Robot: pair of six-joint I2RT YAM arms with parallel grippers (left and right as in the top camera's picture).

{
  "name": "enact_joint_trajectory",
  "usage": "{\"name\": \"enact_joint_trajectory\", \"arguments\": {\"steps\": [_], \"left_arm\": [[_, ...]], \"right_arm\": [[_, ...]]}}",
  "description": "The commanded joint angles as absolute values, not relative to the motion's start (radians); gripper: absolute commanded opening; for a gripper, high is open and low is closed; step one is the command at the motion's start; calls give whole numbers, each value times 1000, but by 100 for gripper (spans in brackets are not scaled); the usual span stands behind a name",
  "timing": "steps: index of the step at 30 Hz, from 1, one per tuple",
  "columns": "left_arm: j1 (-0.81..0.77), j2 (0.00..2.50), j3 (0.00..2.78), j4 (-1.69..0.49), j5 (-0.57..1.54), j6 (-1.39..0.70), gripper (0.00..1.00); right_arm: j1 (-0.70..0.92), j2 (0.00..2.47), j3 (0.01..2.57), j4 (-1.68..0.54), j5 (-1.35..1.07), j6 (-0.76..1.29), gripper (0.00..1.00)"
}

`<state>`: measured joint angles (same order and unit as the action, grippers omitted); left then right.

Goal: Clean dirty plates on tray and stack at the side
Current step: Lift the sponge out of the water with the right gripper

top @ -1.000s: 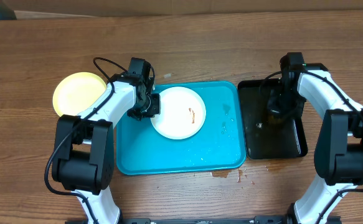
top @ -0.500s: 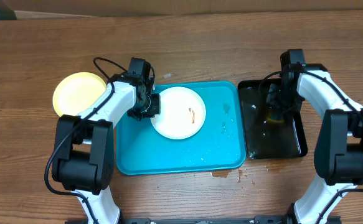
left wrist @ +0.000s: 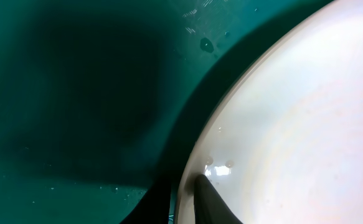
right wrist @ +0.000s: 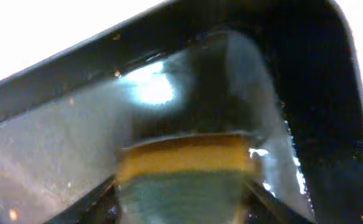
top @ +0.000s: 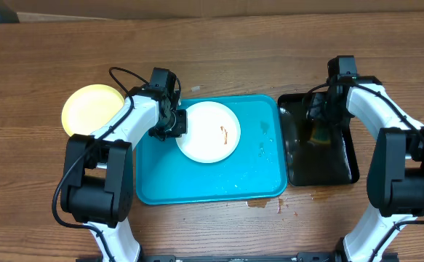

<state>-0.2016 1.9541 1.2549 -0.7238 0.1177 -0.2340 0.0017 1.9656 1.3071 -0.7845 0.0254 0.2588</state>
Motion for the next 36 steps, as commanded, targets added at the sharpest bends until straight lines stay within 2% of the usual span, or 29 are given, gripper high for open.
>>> {"name": "enact_joint_trajectory", "arguments": {"steps": [1, 2, 3, 4, 5, 6, 8, 10, 14, 17, 21, 29, 30, 32, 36], "left_arm": [[-204, 1988, 1225, -724, 70, -240, 16], [-204, 1988, 1225, -723, 70, -240, 16], [-204, 1988, 1225, -724, 70, -240, 17], [-204, 1988, 1225, -724, 70, -240, 17], [-204, 1988, 1225, -724, 70, -240, 17], [-204, 1988, 1225, -724, 70, -240, 17], [-204, 1988, 1225, -724, 70, -240, 17], [-204, 1988, 1225, -723, 71, -240, 18], [-204, 1988, 1225, -723, 70, -240, 18], [-204, 1988, 1225, -719, 70, -240, 27], [-204, 1988, 1225, -699, 70, -240, 34], [-204, 1988, 1225, -664, 70, -240, 36], [-204, 1988, 1225, -657, 70, -240, 32], [-204, 1988, 1225, -651, 70, -240, 5], [-204, 1988, 1225, -694, 72, -240, 4]], "right_arm": [[6, 1938, 1301, -789, 24, 262, 12], [6, 1938, 1301, -801, 24, 262, 7], [6, 1938, 1301, -815, 24, 262, 6], [6, 1938, 1301, -835, 23, 263, 12], [6, 1938, 1301, -853, 19, 263, 38], [6, 1938, 1301, -875, 6, 263, 56], [6, 1938, 1301, -914, -35, 263, 59], [6, 1938, 1300, -951, -83, 263, 57], [7, 1938, 1301, -991, -91, 263, 39], [7, 1937, 1303, -979, -91, 263, 33], [12, 1937, 1303, -975, -91, 262, 4], [105, 1937, 1303, -985, 26, 262, 4], [118, 1937, 1303, -985, 42, 262, 4], [136, 1937, 1303, -985, 62, 262, 4], [145, 1937, 1303, -992, 63, 263, 4]]}}
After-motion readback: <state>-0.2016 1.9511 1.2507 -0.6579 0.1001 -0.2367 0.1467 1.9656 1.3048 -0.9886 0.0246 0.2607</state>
